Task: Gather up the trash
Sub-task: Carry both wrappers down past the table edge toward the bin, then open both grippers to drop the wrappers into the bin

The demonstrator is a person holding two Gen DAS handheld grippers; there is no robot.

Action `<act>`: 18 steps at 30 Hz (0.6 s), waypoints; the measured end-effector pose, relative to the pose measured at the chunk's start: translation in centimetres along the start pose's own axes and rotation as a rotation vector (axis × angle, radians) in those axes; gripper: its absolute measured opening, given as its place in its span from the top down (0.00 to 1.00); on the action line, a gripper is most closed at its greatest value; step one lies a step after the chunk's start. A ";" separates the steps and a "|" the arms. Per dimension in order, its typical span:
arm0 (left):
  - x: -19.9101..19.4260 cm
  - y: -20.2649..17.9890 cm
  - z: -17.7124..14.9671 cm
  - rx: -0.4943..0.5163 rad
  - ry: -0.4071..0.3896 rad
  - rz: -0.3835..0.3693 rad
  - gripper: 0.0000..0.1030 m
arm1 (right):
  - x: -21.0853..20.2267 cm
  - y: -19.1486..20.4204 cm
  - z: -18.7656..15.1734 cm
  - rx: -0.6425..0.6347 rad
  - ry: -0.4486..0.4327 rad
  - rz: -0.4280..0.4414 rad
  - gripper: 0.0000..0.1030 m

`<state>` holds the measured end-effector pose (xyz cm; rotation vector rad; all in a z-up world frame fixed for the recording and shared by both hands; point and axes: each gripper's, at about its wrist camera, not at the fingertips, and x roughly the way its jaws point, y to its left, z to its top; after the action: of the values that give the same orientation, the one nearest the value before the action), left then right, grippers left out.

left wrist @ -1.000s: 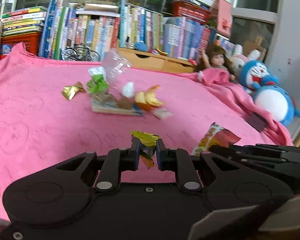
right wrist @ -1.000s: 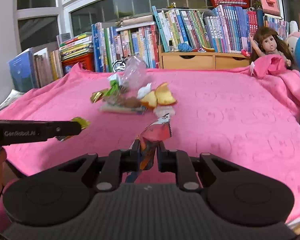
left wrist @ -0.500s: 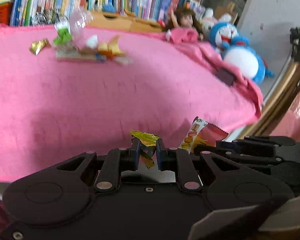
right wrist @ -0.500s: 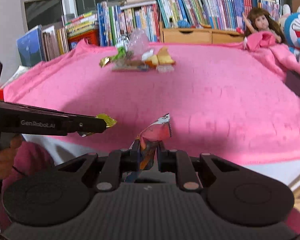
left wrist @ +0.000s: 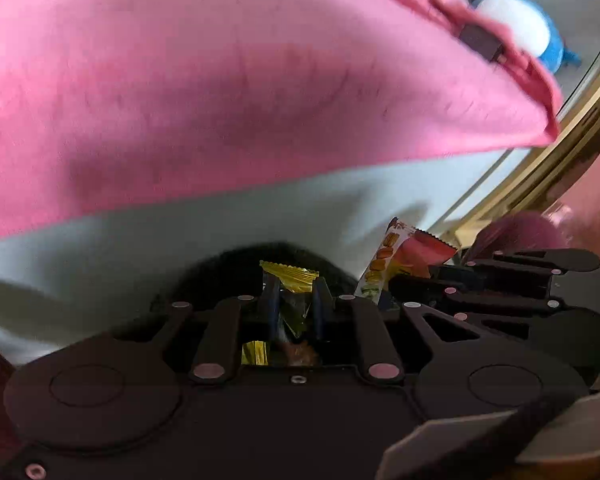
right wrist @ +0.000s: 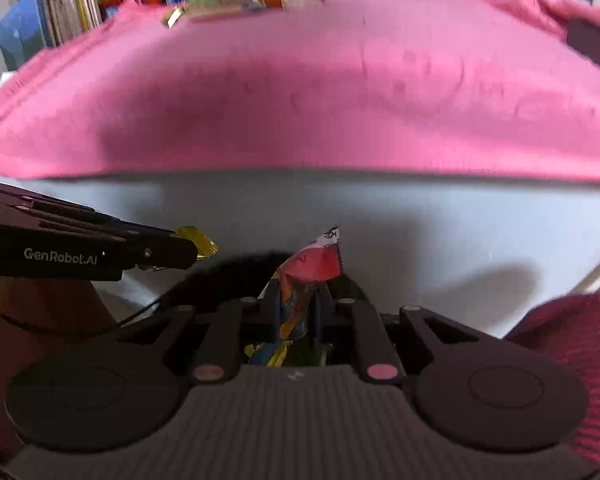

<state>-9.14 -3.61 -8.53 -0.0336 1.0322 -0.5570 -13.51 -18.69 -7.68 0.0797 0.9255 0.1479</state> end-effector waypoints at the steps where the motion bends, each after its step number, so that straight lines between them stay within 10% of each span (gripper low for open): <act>1: 0.9 0.4 -0.3 -0.010 0.022 -0.003 0.85 | 0.7 0.0 -0.4 -0.004 0.020 -0.007 0.80; 18: 6.8 1.6 -1.8 -0.030 0.150 0.065 0.79 | 4.4 0.1 -0.9 0.011 0.126 0.000 0.72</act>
<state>-7.26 -4.94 -15.39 0.0160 1.1835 -0.4904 -11.64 -17.84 -11.72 0.0819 1.0517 0.1492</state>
